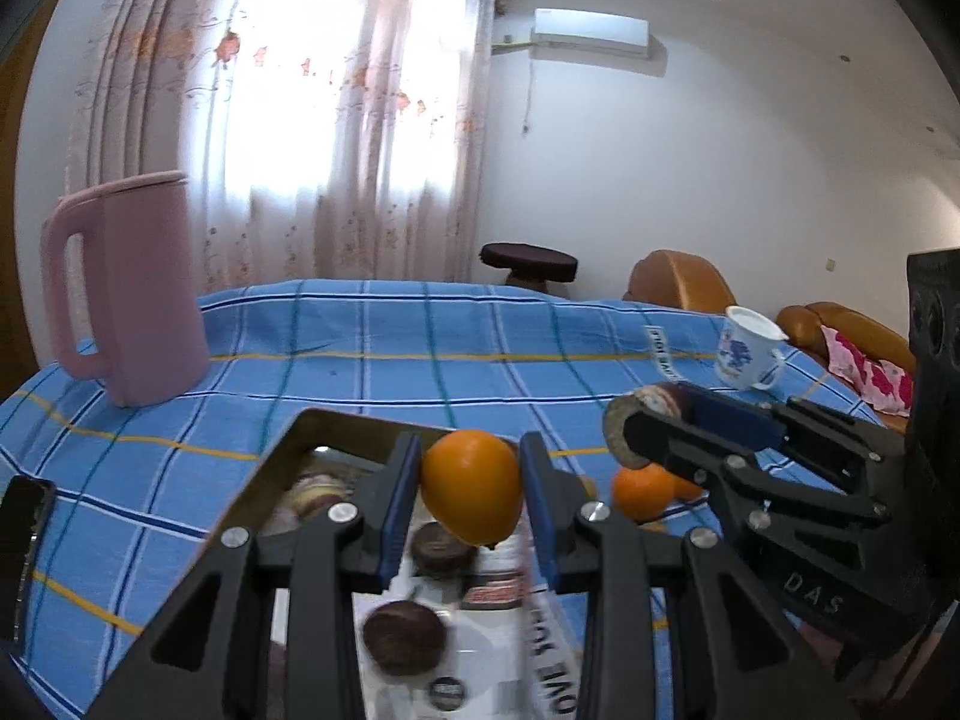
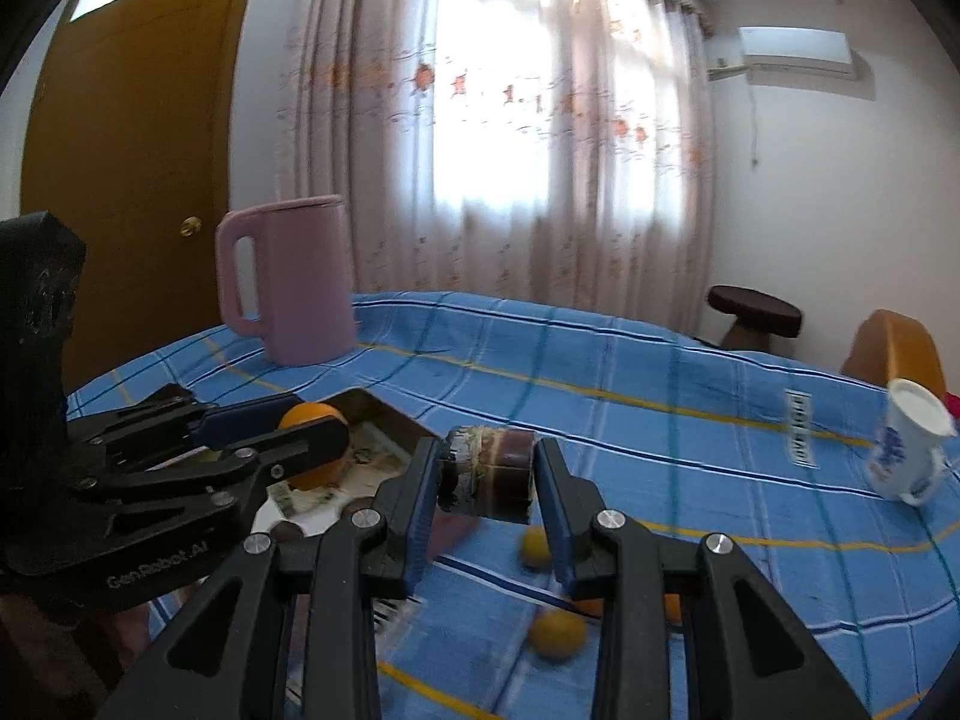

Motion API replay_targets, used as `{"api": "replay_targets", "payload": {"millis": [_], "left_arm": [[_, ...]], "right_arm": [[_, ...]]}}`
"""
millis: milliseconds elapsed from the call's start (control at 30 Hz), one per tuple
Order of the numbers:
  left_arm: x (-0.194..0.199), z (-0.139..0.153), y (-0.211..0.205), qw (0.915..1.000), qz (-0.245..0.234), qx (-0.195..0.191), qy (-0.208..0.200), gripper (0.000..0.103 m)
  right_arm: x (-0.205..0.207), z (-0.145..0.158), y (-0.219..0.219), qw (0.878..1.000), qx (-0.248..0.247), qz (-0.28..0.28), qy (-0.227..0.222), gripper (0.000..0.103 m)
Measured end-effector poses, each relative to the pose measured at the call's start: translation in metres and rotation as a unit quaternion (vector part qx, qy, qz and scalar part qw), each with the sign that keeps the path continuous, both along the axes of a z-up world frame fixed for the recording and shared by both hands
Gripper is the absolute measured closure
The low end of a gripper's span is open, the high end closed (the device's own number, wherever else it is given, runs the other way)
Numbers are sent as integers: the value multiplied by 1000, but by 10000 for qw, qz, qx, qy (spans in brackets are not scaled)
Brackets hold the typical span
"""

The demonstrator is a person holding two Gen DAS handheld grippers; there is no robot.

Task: Organize fruits

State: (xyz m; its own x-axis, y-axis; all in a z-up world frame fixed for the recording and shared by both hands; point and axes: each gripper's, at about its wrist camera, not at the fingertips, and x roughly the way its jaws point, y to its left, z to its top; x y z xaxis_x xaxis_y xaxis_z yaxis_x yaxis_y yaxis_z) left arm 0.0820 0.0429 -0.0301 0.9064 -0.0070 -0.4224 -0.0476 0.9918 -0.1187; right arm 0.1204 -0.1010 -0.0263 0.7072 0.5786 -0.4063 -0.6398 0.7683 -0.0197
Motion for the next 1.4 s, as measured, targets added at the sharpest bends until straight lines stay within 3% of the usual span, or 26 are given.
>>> {"api": "replay_targets", "payload": {"millis": [500,1067,1267,1333,1400], "left_arm": [[1,-12,61,9978,512,-57,407,67],[10,-31,84,9949,555,-198,821,67],[12,-33,84,9947,584,-214,821,61],[7,-30,83,9952,623,-285,698,41],[2,-25,81,9957,657,-316,570,34]], "right_arm": [[-3,-19,72,9966,-263,684,379,69],[-5,-40,101,9917,-627,901,673,69],[-4,-42,105,9899,-677,950,802,66],[-4,-40,100,9914,-634,876,744,57],[-6,-37,88,9929,-566,795,686,57]]}}
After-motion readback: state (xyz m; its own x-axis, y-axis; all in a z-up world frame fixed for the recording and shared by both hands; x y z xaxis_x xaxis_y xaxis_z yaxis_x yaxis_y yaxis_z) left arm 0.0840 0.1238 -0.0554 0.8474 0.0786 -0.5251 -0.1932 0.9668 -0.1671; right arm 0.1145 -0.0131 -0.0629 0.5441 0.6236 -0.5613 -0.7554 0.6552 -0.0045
